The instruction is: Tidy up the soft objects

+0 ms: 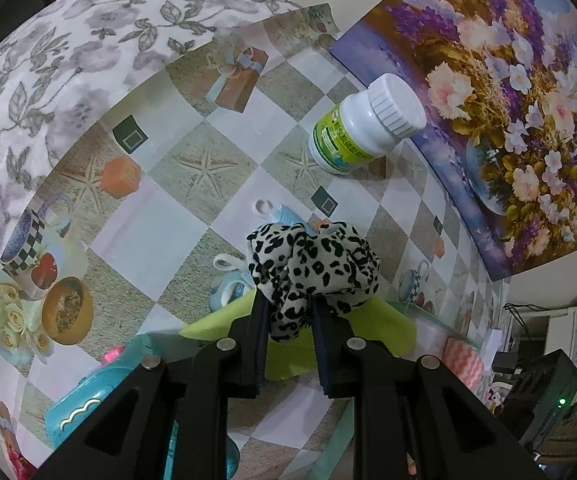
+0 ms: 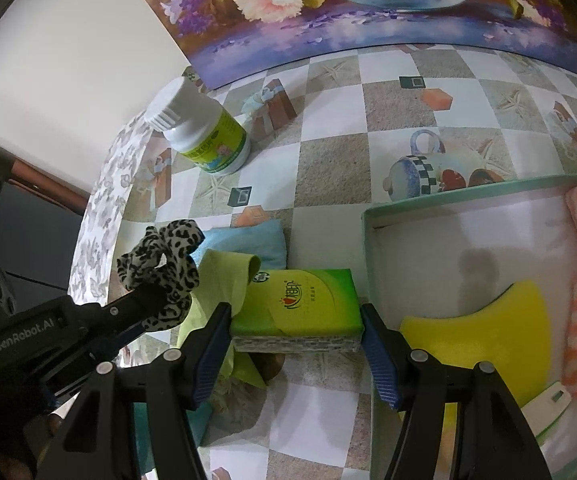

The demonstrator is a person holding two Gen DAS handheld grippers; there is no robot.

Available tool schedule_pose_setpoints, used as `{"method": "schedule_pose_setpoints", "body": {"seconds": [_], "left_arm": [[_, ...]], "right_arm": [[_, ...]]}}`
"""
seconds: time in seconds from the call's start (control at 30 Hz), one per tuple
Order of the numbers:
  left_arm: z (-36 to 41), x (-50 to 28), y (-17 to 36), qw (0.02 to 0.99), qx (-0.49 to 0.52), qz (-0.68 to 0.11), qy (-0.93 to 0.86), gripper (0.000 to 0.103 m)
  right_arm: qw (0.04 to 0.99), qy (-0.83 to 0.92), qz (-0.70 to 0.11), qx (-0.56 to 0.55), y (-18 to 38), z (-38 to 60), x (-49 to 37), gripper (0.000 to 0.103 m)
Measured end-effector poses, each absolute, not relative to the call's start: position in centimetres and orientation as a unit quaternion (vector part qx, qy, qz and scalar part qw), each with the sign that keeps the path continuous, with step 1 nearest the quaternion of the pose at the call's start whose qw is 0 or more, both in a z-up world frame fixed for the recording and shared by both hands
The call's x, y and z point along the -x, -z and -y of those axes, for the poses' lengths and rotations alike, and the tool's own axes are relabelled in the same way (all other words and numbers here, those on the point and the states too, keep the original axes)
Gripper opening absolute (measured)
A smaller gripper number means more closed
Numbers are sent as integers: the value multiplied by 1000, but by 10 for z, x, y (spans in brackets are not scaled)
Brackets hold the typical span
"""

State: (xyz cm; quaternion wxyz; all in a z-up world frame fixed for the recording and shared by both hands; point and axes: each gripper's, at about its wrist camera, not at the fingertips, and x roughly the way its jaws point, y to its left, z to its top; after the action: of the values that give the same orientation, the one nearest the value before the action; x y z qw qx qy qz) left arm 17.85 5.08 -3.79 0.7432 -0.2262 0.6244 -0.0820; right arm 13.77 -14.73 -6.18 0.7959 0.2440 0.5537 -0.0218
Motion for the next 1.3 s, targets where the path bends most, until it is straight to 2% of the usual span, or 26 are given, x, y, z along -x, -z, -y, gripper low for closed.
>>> {"method": "schedule_pose_setpoints", "body": {"seconds": [0.6,1.3], "left_arm": [[-26,-181,50,741,173,-642,92,21],[-32,-181,49,737,182,-644,96,21]], "right_arm": [[800,20,-545,-252,48,159,-134,67],[791,9,-555,-257,55,157,-135,67]]}}
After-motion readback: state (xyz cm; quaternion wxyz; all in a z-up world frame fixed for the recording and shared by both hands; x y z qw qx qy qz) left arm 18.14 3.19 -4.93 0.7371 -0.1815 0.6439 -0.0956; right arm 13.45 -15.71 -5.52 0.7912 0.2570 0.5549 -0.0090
